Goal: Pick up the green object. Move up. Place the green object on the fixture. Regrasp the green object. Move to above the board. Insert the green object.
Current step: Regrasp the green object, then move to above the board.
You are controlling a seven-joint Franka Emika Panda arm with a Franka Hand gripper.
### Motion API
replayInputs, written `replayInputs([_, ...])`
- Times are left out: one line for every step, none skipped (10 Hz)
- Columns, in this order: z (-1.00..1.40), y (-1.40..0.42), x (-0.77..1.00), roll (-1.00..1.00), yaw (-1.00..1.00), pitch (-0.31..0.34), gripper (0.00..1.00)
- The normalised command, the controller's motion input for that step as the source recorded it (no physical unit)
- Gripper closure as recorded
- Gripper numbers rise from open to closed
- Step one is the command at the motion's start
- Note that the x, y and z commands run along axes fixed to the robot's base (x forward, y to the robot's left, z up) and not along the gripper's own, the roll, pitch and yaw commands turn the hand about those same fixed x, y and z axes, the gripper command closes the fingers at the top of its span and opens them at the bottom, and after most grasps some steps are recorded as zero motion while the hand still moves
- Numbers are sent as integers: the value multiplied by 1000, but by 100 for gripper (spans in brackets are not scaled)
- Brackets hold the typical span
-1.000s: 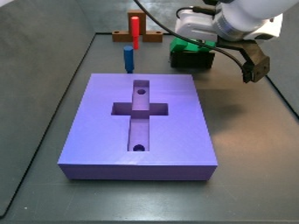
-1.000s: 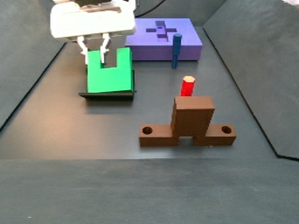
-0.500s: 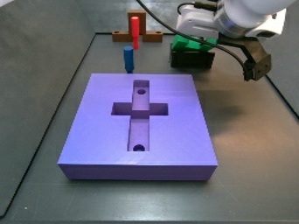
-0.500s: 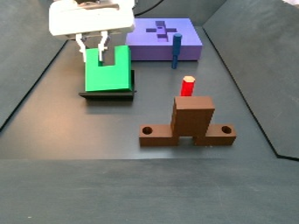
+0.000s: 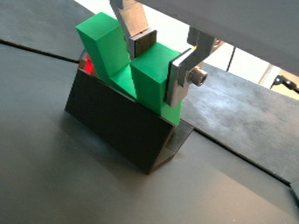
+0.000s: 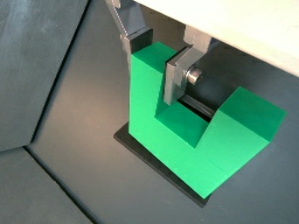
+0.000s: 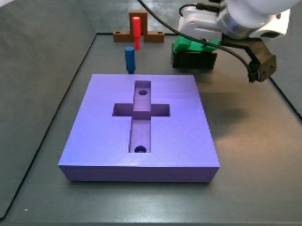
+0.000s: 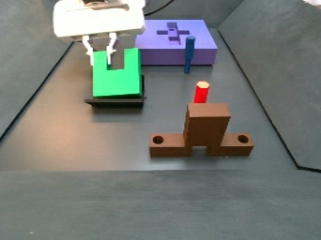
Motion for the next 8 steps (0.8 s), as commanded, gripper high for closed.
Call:
replayInputs([0, 0, 0, 0, 0, 0, 100])
replayInputs([0, 0, 0, 0, 0, 0, 100])
replayInputs([0, 0, 0, 0, 0, 0, 100])
replayInputs([0, 0, 0, 0, 0, 0, 100])
replayInputs([1400, 0, 0, 0, 0, 0, 100])
replayInputs([1400, -33, -19, -18, 30, -6, 100])
replayInputs([1400, -27, -30, -42, 27, -21, 100])
replayInputs([1400, -12, -28, -15, 16, -27, 100])
